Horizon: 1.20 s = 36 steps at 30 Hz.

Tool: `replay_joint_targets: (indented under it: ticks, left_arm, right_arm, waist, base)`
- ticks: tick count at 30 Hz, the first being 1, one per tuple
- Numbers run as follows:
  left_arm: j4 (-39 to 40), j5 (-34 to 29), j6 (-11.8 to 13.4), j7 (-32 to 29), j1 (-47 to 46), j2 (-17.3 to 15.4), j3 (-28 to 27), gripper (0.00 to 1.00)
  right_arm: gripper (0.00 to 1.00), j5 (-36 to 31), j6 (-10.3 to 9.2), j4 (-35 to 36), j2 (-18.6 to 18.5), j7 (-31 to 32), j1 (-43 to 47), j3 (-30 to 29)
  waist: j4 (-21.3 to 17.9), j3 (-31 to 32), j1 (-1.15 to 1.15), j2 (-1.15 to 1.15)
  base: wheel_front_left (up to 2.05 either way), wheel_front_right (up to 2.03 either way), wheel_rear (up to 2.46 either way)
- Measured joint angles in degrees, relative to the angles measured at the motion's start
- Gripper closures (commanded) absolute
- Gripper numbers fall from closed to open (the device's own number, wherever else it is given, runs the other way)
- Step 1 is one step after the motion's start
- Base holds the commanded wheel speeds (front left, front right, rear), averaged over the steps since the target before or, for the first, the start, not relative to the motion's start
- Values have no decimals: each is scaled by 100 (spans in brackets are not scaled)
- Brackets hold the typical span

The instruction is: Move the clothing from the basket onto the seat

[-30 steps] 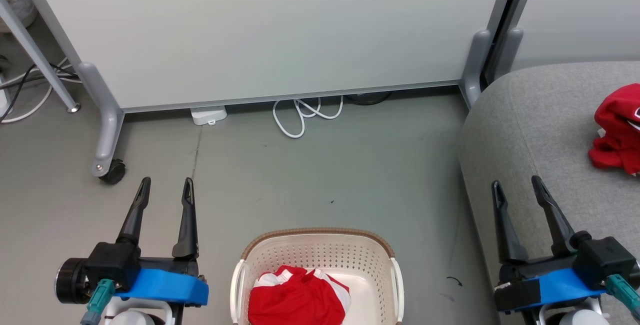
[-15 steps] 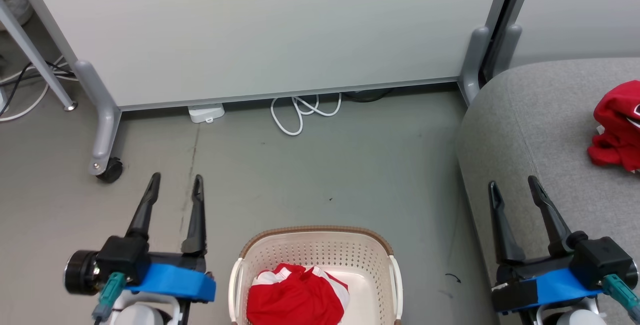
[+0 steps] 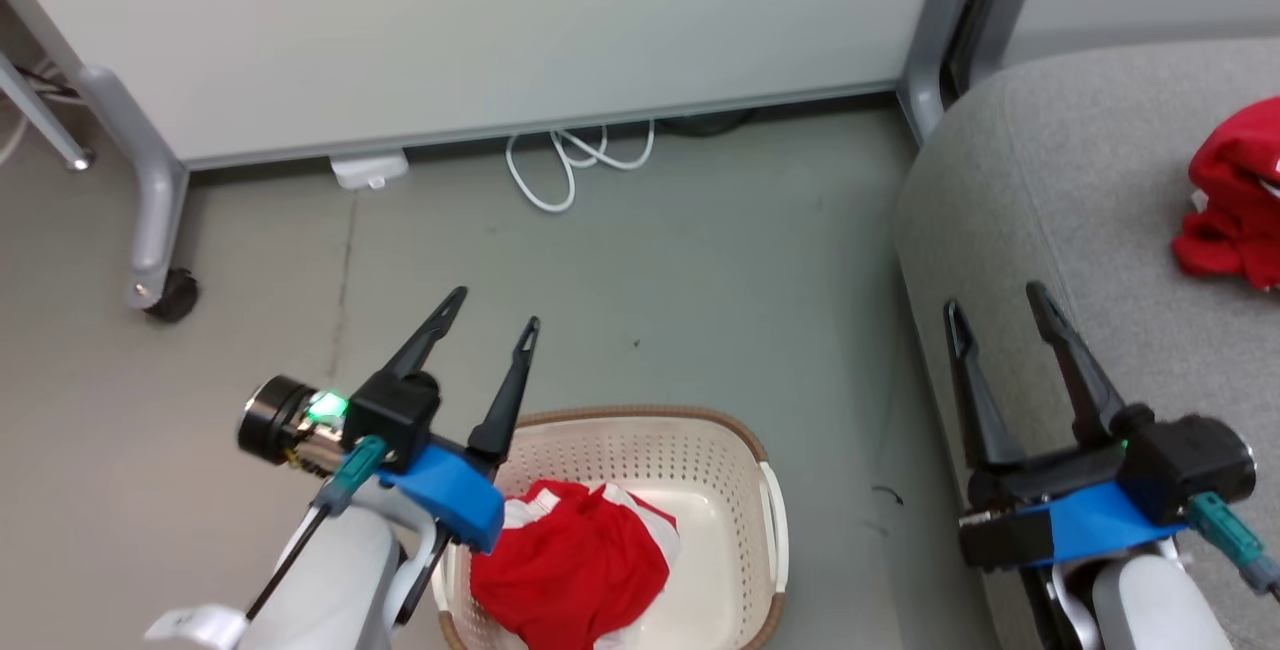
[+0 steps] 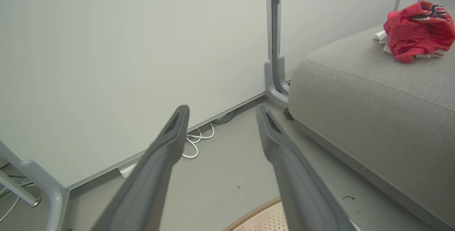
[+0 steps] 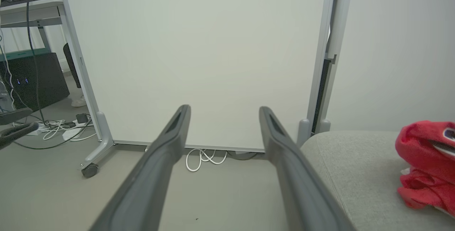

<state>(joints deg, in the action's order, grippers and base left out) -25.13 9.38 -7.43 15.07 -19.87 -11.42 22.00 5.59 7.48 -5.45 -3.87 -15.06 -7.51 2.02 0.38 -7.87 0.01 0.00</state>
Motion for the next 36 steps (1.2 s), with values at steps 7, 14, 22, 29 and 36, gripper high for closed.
replay_joint_targets:
  ticks: [7,14,22,29,36]
  left_arm:
    - [-1027,253,-1,-1,-1000,-214,1312,0]
    - [-1990,587,-1,0,-1830,-297,2544,0]
    - [-3043,893,-1,-156,-2613,-274,3996,0]
    - [-3615,1127,-1,-563,-3068,-292,4963,0]
    - [-3974,895,-1,-1385,-3288,-304,5128,0]
  right_arm:
    - [0,-43,0,113,-155,0,-633,233]
    - [0,-73,0,187,-210,1,-1196,424]
    - [0,-156,0,316,-200,1,-1655,544]
    - [0,-219,0,441,-179,1,-1996,657]
    - [0,-296,0,630,-153,1,-2226,704]
  waist:
    - [-176,-636,0,0]
    - [-383,-1390,1,0]
    - [-591,-2226,1,0]
    - [-727,-2955,1,0]
    - [-856,-3611,0,0]
  base:
    - [0,0,0]
    - [0,0,0]
    - [0,0,0]
    - [0,0,0]
    - [0,0,0]
